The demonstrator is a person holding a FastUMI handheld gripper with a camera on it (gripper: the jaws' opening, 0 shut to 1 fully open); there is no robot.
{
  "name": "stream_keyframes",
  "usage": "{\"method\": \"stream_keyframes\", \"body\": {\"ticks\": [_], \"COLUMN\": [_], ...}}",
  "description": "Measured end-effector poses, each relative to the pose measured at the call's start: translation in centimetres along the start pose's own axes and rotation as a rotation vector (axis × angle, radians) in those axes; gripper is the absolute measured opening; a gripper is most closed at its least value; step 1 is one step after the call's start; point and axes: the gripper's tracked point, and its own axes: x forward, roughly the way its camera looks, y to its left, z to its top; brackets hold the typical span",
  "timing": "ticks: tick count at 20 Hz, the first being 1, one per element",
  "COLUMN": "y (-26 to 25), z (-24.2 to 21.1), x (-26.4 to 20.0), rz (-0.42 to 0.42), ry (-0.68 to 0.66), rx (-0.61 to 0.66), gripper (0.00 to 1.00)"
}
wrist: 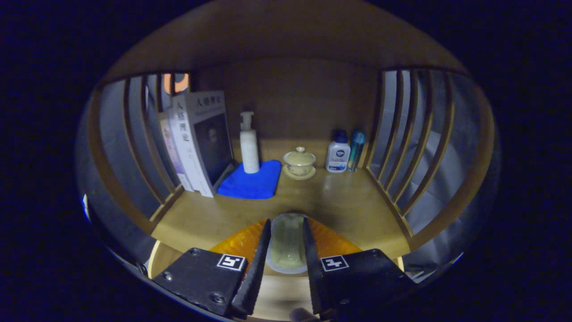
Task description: Pull open the drawer, take out the items inside it, and place them on the countertop above the cabinet.
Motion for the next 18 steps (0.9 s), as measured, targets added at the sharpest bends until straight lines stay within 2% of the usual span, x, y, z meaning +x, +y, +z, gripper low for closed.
{"method": "stream_keyframes", "body": {"ticks": [1,5,9,12,18], "y": [0.3,0.1,1.0,1.9,1.5], "z": [0.0,-0.9,-3.1,-6.0,-12.9], "x": [-1.3,-6.7,-11.6,-14.2,-16.5], "rz": [0.014,-0.009,-0.008,0.027,0.036], "ry": [-0.039,-0.200,-0.334,-0.390,-0.407], "rx": [-0.002,-0.043,-0.041,-0.029,0.039], "gripper": [0.48,1.00,1.00,1.00,1.00]}}
